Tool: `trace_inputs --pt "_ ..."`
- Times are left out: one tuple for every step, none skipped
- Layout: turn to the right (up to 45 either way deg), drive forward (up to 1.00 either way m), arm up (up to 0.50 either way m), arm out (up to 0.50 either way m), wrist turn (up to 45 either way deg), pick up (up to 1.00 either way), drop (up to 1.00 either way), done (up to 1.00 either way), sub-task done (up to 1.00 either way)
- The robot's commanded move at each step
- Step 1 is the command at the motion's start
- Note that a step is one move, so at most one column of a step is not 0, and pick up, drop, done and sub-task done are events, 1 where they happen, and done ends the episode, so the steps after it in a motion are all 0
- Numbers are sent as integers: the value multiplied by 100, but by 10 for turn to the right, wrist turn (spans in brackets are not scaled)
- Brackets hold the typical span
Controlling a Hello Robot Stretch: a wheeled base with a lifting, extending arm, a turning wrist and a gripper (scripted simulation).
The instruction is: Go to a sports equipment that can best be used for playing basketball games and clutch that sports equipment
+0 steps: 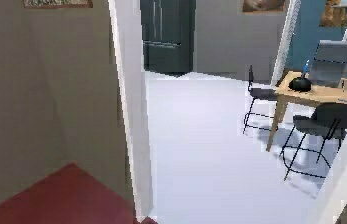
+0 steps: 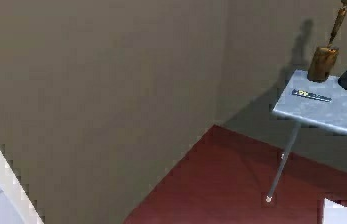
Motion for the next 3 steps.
trace_inputs --pt "0 70 0 0 0 0 0 0 0" --pt "300 0 0 0 0 0 0 0 0" --pt "0 25 0 0 0 0 0 0 0"
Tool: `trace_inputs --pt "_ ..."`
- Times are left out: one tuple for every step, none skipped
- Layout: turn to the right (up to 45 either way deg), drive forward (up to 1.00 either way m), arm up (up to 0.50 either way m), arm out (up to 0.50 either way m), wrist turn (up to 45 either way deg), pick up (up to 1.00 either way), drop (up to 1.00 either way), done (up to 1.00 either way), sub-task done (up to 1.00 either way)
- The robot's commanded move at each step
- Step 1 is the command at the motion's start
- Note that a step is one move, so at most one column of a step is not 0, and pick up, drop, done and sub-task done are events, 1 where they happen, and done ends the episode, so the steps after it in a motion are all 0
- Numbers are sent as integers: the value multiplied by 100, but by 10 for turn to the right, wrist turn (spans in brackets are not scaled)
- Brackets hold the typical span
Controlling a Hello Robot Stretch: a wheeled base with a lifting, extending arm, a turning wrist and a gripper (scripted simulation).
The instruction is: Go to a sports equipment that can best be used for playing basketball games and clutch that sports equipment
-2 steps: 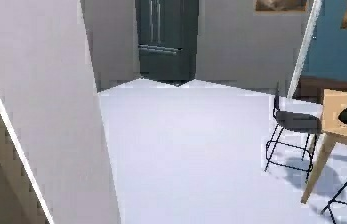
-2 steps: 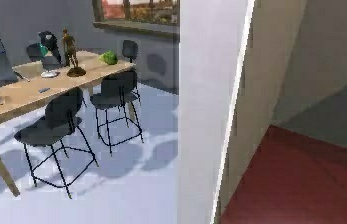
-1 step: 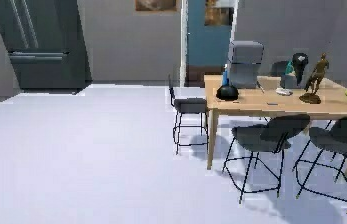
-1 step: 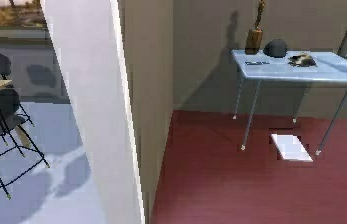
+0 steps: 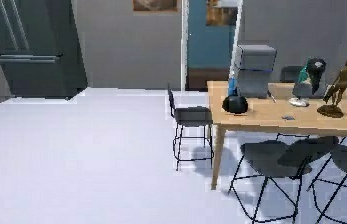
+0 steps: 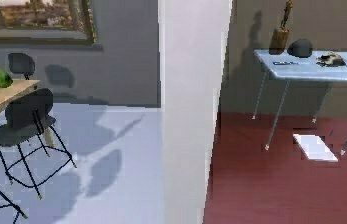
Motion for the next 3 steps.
trace_inputs --pt "-150 0 0 0 0 0 0 0 0" --pt "0 100 0 0 0 0 0 0 0" --pt "-30 0 0 0 0 0 0 0 0"
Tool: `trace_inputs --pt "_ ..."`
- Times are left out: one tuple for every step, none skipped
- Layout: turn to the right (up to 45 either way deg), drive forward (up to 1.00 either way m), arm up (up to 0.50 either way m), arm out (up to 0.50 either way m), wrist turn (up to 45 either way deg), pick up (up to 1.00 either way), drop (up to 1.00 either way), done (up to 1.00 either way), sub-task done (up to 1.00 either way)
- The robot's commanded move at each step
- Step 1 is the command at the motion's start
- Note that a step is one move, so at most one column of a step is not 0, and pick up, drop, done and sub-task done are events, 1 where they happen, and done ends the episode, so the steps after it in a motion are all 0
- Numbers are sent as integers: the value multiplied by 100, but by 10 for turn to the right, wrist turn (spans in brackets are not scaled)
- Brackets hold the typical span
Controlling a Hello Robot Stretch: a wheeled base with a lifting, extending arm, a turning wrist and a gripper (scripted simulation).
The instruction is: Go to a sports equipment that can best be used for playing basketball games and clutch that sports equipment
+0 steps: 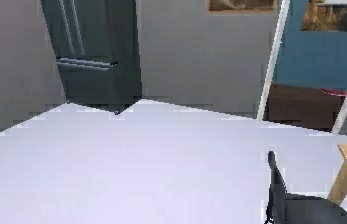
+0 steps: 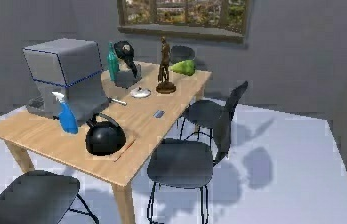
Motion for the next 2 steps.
trace_inputs --pt "0 60 0 0 0 0 0 0 0" --pt "30 0 0 0 0 0 0 0 0"
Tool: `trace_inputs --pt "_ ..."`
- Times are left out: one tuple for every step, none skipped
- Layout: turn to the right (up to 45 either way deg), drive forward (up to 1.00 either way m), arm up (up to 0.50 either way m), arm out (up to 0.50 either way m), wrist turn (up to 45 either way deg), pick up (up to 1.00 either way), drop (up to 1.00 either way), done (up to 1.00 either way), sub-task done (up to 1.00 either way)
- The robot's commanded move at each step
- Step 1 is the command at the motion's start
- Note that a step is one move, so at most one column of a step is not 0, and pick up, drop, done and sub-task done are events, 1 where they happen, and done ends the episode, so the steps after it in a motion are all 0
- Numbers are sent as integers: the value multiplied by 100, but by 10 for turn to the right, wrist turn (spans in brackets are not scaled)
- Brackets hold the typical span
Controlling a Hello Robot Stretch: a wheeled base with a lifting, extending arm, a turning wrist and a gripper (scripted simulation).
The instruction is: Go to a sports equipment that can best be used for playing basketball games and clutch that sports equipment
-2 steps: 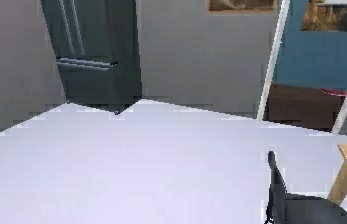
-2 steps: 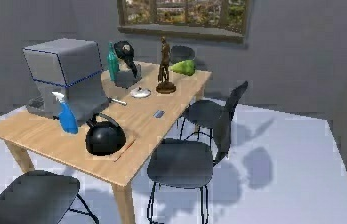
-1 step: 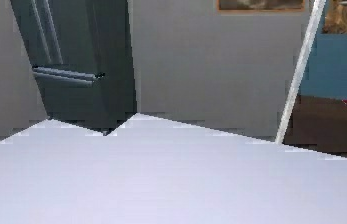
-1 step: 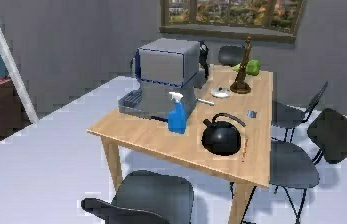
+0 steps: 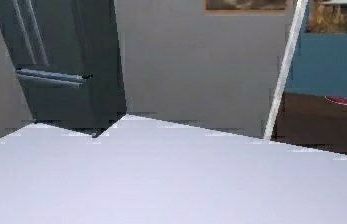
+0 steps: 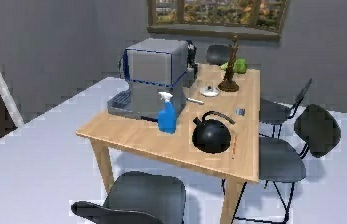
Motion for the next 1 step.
trace_inputs --pt "0 70 0 0 0 0 0 0 0"
